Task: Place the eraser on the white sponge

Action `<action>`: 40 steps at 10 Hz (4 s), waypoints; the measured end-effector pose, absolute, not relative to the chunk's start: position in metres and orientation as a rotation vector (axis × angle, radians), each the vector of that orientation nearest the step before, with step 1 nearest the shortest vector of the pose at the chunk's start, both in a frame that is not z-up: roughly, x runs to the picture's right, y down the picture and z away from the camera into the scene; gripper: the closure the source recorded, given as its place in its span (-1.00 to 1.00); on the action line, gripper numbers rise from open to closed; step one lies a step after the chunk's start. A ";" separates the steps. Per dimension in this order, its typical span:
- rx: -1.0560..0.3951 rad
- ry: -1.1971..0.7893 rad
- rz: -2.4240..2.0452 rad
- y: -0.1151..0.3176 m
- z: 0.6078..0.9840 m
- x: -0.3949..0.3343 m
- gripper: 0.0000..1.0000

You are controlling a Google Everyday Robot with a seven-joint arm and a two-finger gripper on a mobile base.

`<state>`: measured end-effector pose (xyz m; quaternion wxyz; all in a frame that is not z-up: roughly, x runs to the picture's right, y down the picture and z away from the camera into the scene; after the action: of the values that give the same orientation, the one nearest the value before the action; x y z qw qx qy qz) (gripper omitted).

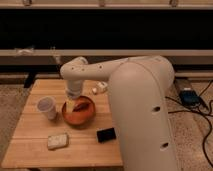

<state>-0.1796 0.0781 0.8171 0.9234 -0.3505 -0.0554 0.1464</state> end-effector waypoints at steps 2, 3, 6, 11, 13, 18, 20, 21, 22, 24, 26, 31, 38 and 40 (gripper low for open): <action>-0.720 -0.114 0.301 0.078 0.817 -0.179 -0.60; -0.720 -0.114 0.301 0.078 0.817 -0.179 -0.60; -0.720 -0.114 0.301 0.078 0.817 -0.179 -0.60; -0.720 -0.114 0.301 0.078 0.817 -0.179 -0.60; -0.720 -0.114 0.301 0.078 0.817 -0.179 -0.60; -0.720 -0.114 0.301 0.078 0.817 -0.179 -0.60; -0.720 -0.114 0.301 0.078 0.817 -0.179 -0.60; -0.719 -0.115 0.299 0.078 0.817 -0.180 -0.60; -0.716 -0.113 0.287 0.079 0.818 -0.179 -0.60; -0.704 -0.130 0.175 0.087 0.816 -0.171 -0.60; -0.686 -0.142 0.063 0.098 0.806 -0.146 -0.60; -0.672 -0.094 0.012 0.136 0.775 -0.070 -0.60; -0.772 0.020 -0.036 0.227 0.780 -0.018 -0.60; -0.798 0.042 -0.023 0.242 0.788 -0.009 -0.60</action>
<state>-0.0092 0.2418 0.7876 0.9211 -0.3885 0.0204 -0.0112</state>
